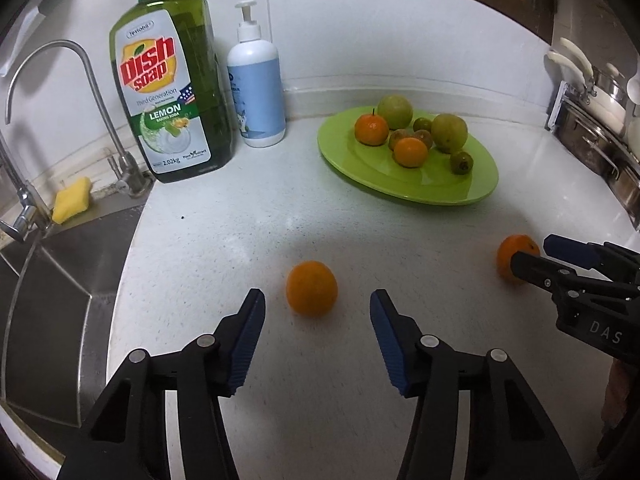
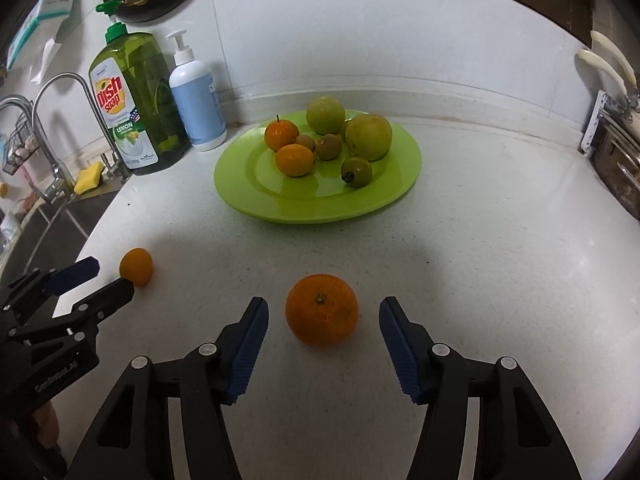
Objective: Organize fruits
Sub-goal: 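Grasp an orange with the left tool while the right tool grasps the other orange, then carry the orange in the left tool over the plate while the right tool carries its orange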
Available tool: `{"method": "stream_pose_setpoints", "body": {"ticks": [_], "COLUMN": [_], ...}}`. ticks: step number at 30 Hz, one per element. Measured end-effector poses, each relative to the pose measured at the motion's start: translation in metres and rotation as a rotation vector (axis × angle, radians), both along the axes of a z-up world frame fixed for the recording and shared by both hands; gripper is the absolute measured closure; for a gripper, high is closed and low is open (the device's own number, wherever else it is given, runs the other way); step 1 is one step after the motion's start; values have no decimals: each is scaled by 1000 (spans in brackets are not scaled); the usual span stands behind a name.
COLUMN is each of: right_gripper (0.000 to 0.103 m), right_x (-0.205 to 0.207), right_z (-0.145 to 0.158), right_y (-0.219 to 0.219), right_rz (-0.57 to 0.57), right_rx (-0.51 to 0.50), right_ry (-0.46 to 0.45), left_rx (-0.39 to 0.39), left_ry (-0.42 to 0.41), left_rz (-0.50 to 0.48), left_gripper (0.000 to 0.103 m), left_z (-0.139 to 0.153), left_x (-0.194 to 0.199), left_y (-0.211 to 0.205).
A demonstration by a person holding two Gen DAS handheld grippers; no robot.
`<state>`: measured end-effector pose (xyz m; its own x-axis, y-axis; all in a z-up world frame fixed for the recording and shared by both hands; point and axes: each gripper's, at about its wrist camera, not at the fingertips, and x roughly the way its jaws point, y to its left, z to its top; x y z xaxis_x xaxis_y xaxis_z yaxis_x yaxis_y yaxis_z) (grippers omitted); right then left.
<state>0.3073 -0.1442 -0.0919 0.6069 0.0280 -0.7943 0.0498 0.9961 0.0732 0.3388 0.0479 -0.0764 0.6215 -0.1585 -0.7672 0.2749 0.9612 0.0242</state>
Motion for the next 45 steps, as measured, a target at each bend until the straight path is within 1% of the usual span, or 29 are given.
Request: {"method": "stream_pose_setpoints", "body": {"ticks": [2, 6, 9, 17, 24, 30, 45], "right_gripper": [47, 52, 55, 59, 60, 60, 60], "right_x": [5, 10, 13, 17, 17, 16, 9], "right_z": [-3, -7, -10, -14, -15, -12, 20], "right_y": [0, 1, 1, 1, 2, 1, 0], "right_rz": [6, 17, 22, 19, 21, 25, 48], "right_rx": [-1, 4, 12, 15, 8, 28, 47], "right_ry": [8, 23, 31, 49, 54, 47, -37], "left_rx": [0, -9, -8, -11, -10, -15, -37], "left_ry": [11, 31, 38, 57, 71, 36, -23], "left_rz": [4, 4, 2, -3, -10, -25, -55], "left_gripper": [54, 58, 61, 71, 72, 72, 72], "left_z": [-3, -8, -10, -15, -17, -3, 23], "left_x": [5, 13, 16, 21, 22, 16, 2], "left_y": [0, -1, -3, -4, -5, -6, -12]}}
